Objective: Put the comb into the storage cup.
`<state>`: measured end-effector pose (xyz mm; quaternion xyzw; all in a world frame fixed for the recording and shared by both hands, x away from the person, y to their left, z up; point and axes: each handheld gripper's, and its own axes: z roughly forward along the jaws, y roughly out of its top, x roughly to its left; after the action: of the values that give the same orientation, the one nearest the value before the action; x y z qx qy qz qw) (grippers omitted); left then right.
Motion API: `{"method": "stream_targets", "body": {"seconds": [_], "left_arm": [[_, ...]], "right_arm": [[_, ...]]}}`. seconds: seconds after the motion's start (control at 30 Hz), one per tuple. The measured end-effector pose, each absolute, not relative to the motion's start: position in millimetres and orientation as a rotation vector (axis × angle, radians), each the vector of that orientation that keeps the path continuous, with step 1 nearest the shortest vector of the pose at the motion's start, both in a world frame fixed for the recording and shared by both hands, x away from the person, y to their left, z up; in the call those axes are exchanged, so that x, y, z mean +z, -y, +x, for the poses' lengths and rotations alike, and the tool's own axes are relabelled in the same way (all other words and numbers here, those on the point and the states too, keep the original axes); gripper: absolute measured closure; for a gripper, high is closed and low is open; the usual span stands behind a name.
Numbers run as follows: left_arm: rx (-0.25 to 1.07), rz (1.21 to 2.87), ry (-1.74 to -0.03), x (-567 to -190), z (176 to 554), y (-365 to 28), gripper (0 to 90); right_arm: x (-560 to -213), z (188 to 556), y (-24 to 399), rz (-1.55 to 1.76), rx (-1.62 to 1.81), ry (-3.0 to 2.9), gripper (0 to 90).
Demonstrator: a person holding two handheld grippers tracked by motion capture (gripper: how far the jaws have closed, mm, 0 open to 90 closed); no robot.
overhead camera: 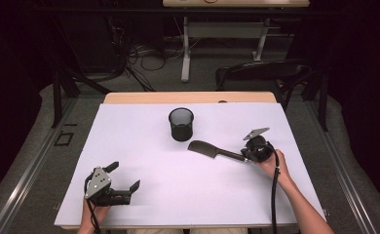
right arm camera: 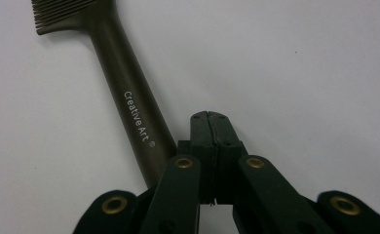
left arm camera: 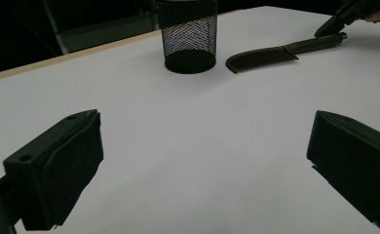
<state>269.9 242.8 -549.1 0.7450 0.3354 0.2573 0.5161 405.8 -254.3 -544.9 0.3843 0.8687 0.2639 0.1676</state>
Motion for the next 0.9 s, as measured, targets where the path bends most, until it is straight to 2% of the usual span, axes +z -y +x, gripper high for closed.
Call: {"method": "stream_targets", "body": {"seconds": [0.33, 0.6, 0.9], "left_arm": [[0.619, 1.788, -0.805, -549, 270, -243, 0.1], [0.621, 1.786, -0.805, -549, 269, -243, 0.0], [0.618, 1.789, -0.805, -549, 270, -243, 0.1]], "right_arm": [[-541, 404, 256, 1.099, 0.748, -2.453, 90.0], [-530, 403, 258, 1.068, 0.78, -2.442, 74.6], [-516, 403, 253, 1.02, 0.771, -2.453, 52.4]]}}
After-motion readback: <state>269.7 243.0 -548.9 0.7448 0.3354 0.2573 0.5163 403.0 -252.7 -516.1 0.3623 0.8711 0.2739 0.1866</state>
